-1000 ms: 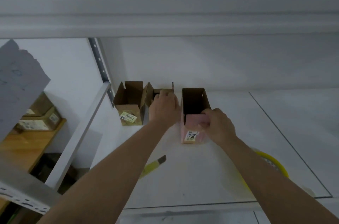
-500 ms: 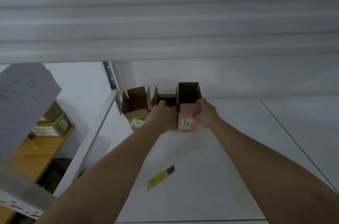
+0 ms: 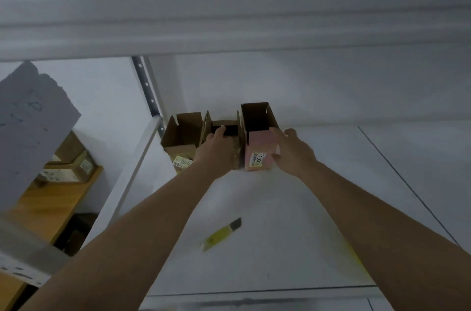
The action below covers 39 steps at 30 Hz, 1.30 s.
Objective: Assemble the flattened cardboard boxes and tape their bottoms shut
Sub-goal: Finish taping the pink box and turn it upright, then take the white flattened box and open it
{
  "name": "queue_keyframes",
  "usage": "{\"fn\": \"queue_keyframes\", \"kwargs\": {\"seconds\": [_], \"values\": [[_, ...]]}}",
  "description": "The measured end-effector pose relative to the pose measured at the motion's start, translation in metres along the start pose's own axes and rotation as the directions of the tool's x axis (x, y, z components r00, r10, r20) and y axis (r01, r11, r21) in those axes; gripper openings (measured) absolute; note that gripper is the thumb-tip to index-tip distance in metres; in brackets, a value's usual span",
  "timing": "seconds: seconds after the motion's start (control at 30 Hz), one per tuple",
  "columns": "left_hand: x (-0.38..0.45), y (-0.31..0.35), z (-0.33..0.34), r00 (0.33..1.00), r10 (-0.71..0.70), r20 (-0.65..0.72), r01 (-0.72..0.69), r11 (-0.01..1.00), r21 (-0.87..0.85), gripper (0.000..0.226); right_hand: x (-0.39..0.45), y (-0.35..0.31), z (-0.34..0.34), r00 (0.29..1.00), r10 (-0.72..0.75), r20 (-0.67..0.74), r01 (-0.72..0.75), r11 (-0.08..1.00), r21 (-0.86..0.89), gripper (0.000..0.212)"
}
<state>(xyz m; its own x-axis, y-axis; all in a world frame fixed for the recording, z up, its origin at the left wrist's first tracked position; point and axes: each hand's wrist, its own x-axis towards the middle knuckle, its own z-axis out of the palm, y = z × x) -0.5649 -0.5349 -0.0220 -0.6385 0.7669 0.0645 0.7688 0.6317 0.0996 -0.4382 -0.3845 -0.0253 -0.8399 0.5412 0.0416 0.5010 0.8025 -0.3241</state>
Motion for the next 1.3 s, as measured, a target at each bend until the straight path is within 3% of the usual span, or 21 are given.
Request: {"fn": "queue_keyframes", "kwargs": {"seconds": [0.2, 0.4, 0.63, 0.87, 1.13, 1.3], "values": [[0.003, 0.052, -0.012, 0.978, 0.188, -0.092, -0.192, 0.981, -0.038, 0.035, -0.028, 0.022, -0.019, 0.997, -0.014, -0.076, -0.002, 0.977, -0.212, 0.061], [-0.002, 0.104, -0.012, 0.932, 0.360, -0.044, -0.356, 0.931, 0.076, 0.038, -0.063, 0.059, -0.043, 0.994, 0.022, -0.108, -0.057, 0.941, -0.334, 0.055], [-0.015, 0.199, -0.012, 0.890, 0.455, -0.006, -0.454, 0.888, 0.070, 0.041, -0.118, 0.120, -0.075, 0.983, 0.113, -0.146, -0.159, 0.922, -0.354, 0.054], [-0.050, 0.353, -0.014, 0.820, 0.571, -0.019, -0.569, 0.819, 0.077, 0.042, -0.217, 0.217, -0.125, 0.947, 0.246, -0.206, -0.306, 0.887, -0.347, 0.052], [-0.097, 0.542, -0.017, 0.679, 0.731, -0.076, -0.731, 0.682, 0.028, 0.036, -0.335, 0.330, -0.189, 0.853, 0.432, -0.292, -0.505, 0.824, -0.257, 0.049], [-0.109, 0.620, -0.006, 0.603, 0.793, -0.088, -0.795, 0.606, 0.013, 0.027, -0.391, 0.389, -0.207, 0.759, 0.563, -0.328, -0.632, 0.758, -0.160, 0.046]]}}
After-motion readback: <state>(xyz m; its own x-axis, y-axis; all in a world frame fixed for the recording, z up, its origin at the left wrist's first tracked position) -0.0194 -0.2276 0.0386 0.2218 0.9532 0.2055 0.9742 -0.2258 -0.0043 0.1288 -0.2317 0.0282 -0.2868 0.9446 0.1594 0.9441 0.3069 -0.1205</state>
